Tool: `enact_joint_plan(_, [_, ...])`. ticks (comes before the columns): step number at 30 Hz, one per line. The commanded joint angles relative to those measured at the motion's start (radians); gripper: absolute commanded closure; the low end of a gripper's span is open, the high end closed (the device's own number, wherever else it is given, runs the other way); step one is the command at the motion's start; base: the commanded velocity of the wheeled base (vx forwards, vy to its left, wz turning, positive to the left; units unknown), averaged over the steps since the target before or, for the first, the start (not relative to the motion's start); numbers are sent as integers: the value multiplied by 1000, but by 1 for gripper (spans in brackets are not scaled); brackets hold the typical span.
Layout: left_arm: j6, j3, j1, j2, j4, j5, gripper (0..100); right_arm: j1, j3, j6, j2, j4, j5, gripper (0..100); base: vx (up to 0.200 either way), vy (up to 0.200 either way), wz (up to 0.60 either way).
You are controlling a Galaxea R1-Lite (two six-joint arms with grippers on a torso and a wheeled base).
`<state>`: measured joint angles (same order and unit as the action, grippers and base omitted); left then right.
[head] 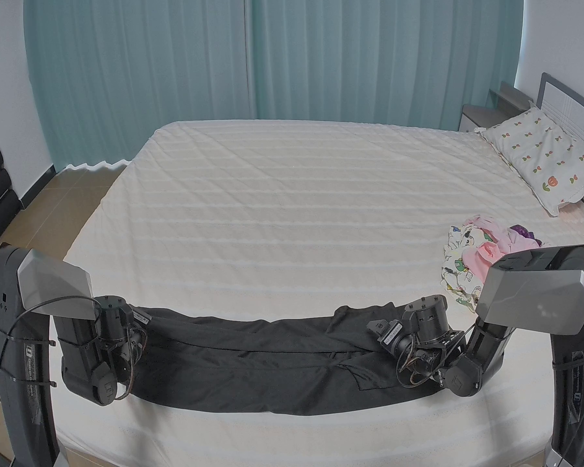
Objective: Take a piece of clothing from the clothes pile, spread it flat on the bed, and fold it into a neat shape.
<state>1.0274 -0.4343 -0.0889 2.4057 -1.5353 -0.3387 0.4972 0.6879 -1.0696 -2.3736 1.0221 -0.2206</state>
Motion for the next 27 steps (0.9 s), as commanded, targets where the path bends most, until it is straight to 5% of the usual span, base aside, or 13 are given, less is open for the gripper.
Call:
enact_joint_plan(1, [0,0,0,1,0,0,100,0,4,-1,-9,7,-11,100,0,0,0])
enact_joint_plan(21, [-12,-23,1,-5,-2,1,100,-42,38,30,17,18,-31,100,0,0,0])
enact_joint_plan(27, [-12,-81,8,-22,-2,0,100,-54,108,33,-3,156,-23,100,0,0,0])
